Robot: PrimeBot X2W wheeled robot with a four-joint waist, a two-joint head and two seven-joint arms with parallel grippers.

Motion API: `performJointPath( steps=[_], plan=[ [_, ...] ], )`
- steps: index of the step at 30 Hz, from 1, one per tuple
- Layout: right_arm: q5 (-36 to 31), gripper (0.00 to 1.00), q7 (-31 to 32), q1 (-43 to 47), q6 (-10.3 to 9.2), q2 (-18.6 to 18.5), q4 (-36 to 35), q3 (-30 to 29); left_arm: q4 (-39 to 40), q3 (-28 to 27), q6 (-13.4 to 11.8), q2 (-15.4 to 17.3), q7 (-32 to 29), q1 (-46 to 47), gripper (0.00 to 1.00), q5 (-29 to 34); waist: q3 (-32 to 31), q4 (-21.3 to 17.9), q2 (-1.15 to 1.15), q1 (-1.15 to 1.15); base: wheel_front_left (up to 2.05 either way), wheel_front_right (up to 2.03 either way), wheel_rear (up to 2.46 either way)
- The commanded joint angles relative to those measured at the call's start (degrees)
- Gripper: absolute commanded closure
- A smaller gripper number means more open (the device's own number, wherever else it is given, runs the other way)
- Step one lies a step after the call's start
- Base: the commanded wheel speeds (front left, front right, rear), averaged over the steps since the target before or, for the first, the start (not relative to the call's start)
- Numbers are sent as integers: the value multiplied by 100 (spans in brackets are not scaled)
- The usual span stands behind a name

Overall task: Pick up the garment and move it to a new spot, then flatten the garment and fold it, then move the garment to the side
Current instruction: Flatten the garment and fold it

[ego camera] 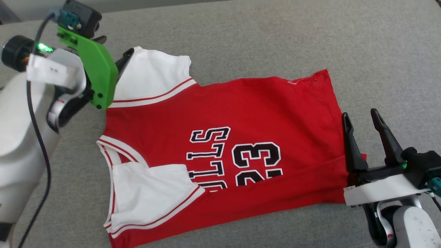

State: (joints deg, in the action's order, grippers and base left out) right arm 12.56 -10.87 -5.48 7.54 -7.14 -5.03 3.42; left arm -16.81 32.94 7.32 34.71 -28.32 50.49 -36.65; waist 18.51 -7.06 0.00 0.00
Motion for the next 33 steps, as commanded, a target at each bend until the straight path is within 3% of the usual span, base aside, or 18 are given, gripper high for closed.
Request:
performJointPath(
  steps=[1,5,11,24,25,26,27,28,33],
  plan=[
    [-36,0,-54,-127,-5,64,-14,58,-155,122,15,100,-334,282,0,-225,529,-477,0,0,0,0,0],
    [-27,0,-130,-277,-5,113,20,190,-531,428,16,321,-1038,951,0,-592,767,-668,0,0,0,0,0],
    [-4,0,-239,-456,-5,164,141,318,-1148,704,16,404,-1624,1491,0,-808,1027,-883,0,0,0,0,0],
    [-6,0,-362,-604,-5,255,362,499,-2232,826,-163,433,-1614,1731,0,-599,1316,-1054,0,0,0,0,0],
    [-12,0,-367,-608,-5,256,375,503,-2279,841,-151,424,-1658,1706,5,-631,1325,-1048,0,0,0,0,0],
    [-18,0,-370,-612,-5,255,387,511,-2312,846,-144,415,-1695,1685,33,-664,1330,-1042,0,0,0,0,0],
    [-26,0,-373,-617,-5,252,401,521,-2346,840,-134,391,-1742,1655,87,-728,1336,-1032,0,0,0,0,0],
    [-35,0,-377,-622,-5,250,411,523,-2385,815,-127,351,-1807,1614,100,-829,1337,-1018,0,0,0,0,0],
    [-92,0,-384,-667,-5,208,430,507,-2446,666,-220,207,-1736,1517,100,-1072,1271,-940,0,0,0,0,0]
  ],
)
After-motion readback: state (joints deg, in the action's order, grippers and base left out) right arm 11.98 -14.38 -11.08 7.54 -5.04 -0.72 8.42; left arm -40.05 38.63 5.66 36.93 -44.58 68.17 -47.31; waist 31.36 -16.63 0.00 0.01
